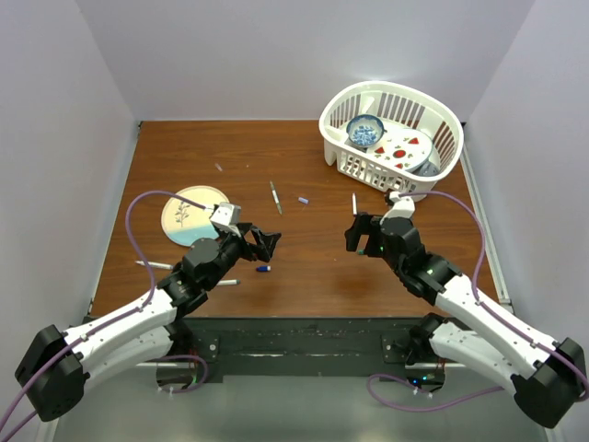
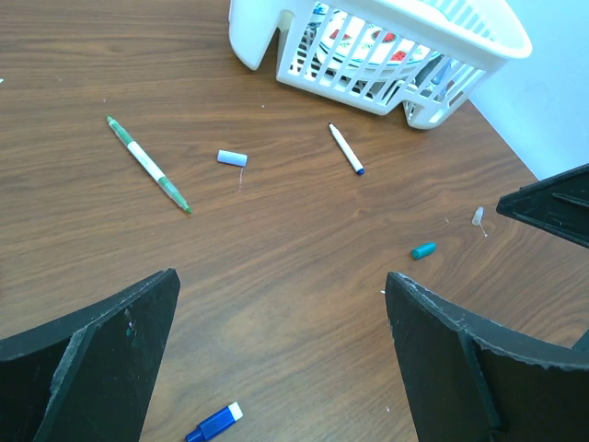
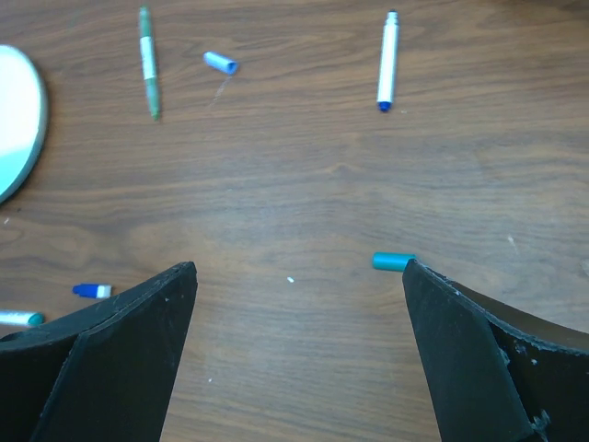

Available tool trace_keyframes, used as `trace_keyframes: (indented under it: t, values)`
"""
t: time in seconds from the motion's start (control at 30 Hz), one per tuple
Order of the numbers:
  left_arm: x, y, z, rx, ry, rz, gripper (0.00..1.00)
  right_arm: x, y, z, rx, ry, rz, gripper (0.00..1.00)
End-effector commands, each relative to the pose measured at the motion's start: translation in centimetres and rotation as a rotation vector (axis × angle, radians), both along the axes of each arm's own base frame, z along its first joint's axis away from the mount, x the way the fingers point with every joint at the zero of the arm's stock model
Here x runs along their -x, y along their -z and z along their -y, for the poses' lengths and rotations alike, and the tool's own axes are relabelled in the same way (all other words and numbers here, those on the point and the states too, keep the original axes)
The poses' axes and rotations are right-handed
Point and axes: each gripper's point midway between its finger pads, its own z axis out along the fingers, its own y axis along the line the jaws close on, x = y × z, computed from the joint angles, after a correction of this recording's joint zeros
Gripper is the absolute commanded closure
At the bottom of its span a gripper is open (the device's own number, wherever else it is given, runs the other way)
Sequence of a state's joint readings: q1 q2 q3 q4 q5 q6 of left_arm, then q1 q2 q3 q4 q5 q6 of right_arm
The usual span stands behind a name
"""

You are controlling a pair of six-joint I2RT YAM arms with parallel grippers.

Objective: Insert the pens into the pen caps

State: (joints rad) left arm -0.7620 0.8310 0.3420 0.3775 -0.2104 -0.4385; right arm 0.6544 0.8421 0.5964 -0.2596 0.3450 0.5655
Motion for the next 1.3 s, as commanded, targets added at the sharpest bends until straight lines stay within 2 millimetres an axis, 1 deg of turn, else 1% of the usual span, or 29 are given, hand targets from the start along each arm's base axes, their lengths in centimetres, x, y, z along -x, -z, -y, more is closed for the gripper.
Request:
trace_keyframes:
  t: [0.0,0.03,0.1,0.17,0.2,0.27,0.3,0.37,0.4,0.43,0.47,0.5,0.57,0.6,0.63,0.67,0.7,0.77,0.8,0.83,0.87,0.9,0.93,0.97,1.03,1.1,1.17,1.2,1.27]
  values:
    - [-0.4,-2.0,0.0,0.057,-0.022,0.046,0.01,-0.7,-1.9,1.4,-0.038,0.133,0.02,0.01]
    - [-0.5,-2.1,0.0,0.057,-0.026,0.048,0.01,-0.4,-1.5,1.8,-0.03,0.154,-0.003,0.01]
    - [-0.5,-2.0,-0.1,0.055,-0.031,0.046,0.01,-0.3,-1.4,1.8,-0.056,0.176,-0.03,0.01]
    - [-0.5,-2.1,-0.2,0.057,-0.034,0.048,0.01,0.1,-0.6,2.1,-0.087,0.234,-0.079,0.02]
    - [-0.5,-2.0,-0.2,0.057,-0.034,0.046,0.01,0.3,0.4,2.3,-0.076,0.262,-0.117,0.03]
    - [-0.5,-2.1,-0.2,0.058,-0.034,0.045,0.01,0.0,0.8,2.3,-0.054,0.264,-0.127,0.05]
    - [-0.5,-2.1,-0.1,0.064,-0.033,0.044,0.01,-0.4,1.4,2.4,-0.016,0.274,-0.138,0.06]
    - [-0.5,-2.1,-0.1,0.068,-0.033,0.042,0.02,-1.5,0.7,3.3,0.067,0.31,-0.129,0.07]
    - [-0.4,-2.1,-0.1,0.07,-0.032,0.038,0.02,-2.2,1.4,3.1,0.121,0.301,-0.144,0.07]
    - [-0.4,-2.1,-0.1,0.071,-0.034,0.037,0.02,-3.2,0.4,2.5,0.139,0.273,-0.124,0.08]
    - [-0.4,-2.0,-0.2,0.072,-0.038,0.036,0.02,-3.8,0.4,2.1,0.219,0.201,-0.114,0.13]
    - [-0.4,-2.1,-0.2,0.077,-0.04,0.033,0.02,-4.8,0.2,1.7,0.244,0.186,-0.096,0.15]
    - [-0.3,-2.2,-0.4,0.086,-0.045,0.036,0.02,-6.5,1.2,1.4,0.353,0.152,-0.106,0.19]
    - [-0.3,-2.1,-0.4,0.089,-0.044,0.037,0.03,-7.8,1.2,1.3,0.364,0.156,-0.081,0.24]
    - [-0.2,-2.2,-0.4,0.091,-0.044,0.039,0.02,-8.8,2.6,1.3,0.416,0.141,-0.103,0.27]
    - [-0.2,-2.3,-0.5,0.094,-0.045,0.042,0.02,-9.6,3.0,1.3,0.423,0.145,-0.112,0.31]
    - [-0.2,-2.4,-0.6,0.097,-0.048,0.046,0.03,-10.5,3.2,1.4,0.417,0.145,-0.115,0.39]
    - [-0.2,-2.3,-0.8,0.098,-0.057,0.044,0.03,-12.0,3.9,1.1,0.436,0.125,-0.12,0.44]
    - [-0.3,-2.2,-0.9,0.1,-0.065,0.041,0.03,-12.9,4.1,1.2,0.425,0.129,-0.117,0.46]
    - [-0.3,-2.4,-1.1,0.104,-0.074,0.044,0.03,-13.6,4.0,0.6,0.403,0.104,-0.119,0.51]
    - [-0.3,-2.3,-1.1,0.107,-0.075,0.041,0.03,-14.0,5.2,0.7,0.419,0.093,-0.149,0.53]
    - [-0.3,-2.4,-1.1,0.111,-0.073,0.045,0.03,-14.5,5.5,1.2,0.425,0.105,-0.162,0.56]
    - [-0.1,-2.5,-0.9,0.114,-0.061,0.047,0.03,-15.1,5.2,1.0,0.429,0.104,-0.158,0.58]
    - [-0.1,-2.3,-0.9,0.11,-0.059,0.045,0.03,-15.2,6.3,1.0,0.445,0.098,-0.182,0.6]
    - [-0.1,-2.4,-0.9,0.113,-0.059,0.045,0.03,-15.9,6.8,0.8,0.441,0.085,-0.183,0.62]
    - [-0.1,-2.4,-0.9,0.114,-0.059,0.047,0.03,-16.2,7.7,0.3,0.438,0.066,-0.202,0.64]
    - [-0.1,-2.3,-0.9,0.115,-0.063,0.046,0.03,-16.4,8.3,0.3,0.438,0.069,-0.214,0.64]
    - [-0.1,-2.3,-0.9,0.115,-0.059,0.048,0.03,-16.5,9.1,0.4,0.441,0.068,-0.23,0.64]
    - [-0.1,-2.4,-0.8,0.115,-0.053,0.049,0.03,-16.9,9.4,0.2,0.432,0.064,-0.235,0.64]
